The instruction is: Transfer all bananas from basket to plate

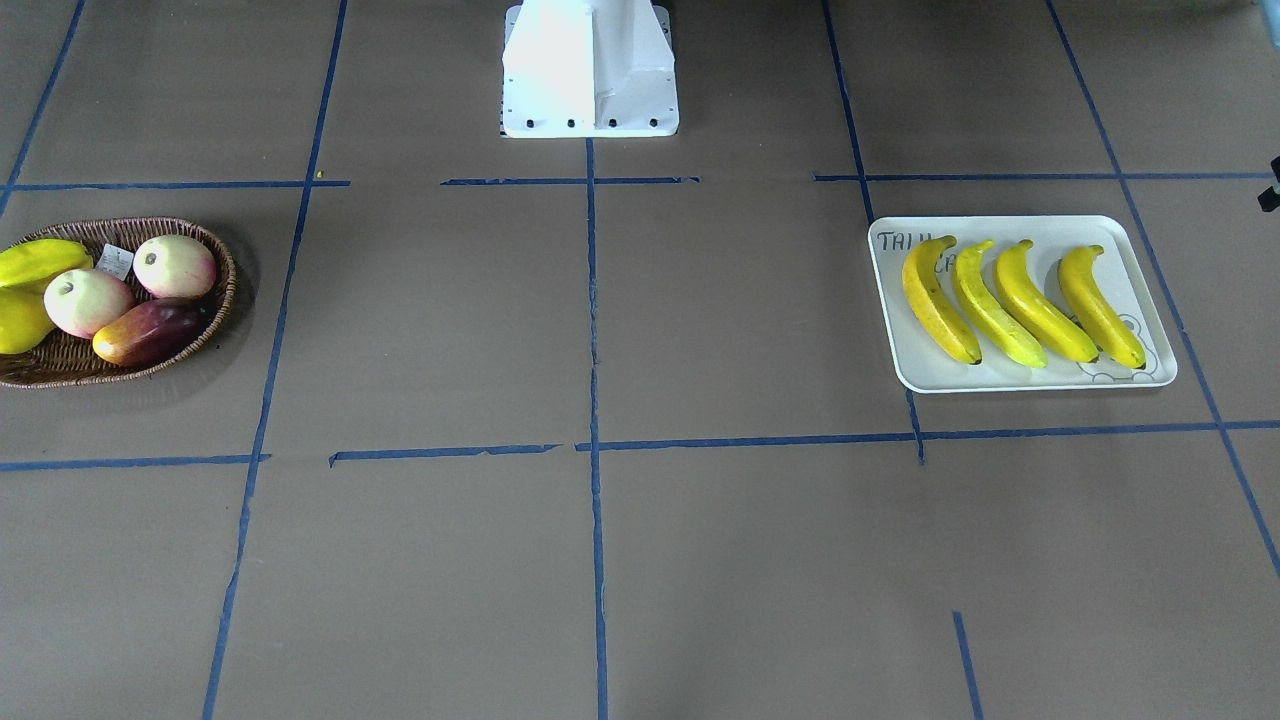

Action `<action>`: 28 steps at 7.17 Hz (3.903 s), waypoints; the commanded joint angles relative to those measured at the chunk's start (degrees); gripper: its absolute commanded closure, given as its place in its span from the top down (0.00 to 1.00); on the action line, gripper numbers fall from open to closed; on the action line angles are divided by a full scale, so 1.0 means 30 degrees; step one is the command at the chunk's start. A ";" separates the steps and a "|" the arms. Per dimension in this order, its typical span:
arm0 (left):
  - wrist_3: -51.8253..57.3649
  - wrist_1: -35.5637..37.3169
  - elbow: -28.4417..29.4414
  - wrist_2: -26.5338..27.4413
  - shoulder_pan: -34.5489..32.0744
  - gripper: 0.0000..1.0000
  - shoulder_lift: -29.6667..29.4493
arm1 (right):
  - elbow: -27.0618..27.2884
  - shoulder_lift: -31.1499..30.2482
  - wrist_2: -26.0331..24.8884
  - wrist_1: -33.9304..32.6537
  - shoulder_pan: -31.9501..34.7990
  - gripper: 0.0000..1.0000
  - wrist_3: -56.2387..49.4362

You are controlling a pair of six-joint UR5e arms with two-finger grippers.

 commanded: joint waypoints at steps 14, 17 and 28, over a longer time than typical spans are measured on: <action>0.1849 0.0453 0.2078 -0.1305 -0.1573 1.00 -0.0297 | -0.0602 -0.0069 0.0046 -0.0012 0.1092 1.00 0.2508; 0.1849 0.0453 0.2049 -0.1305 -0.1544 1.00 -0.0385 | -0.0476 -0.0187 0.0075 -0.0071 0.1298 1.00 0.2485; 0.1820 0.0424 0.2165 -0.1247 -0.1544 1.00 -0.0561 | -0.0563 -0.0158 0.0104 -0.0012 0.1298 1.00 0.2485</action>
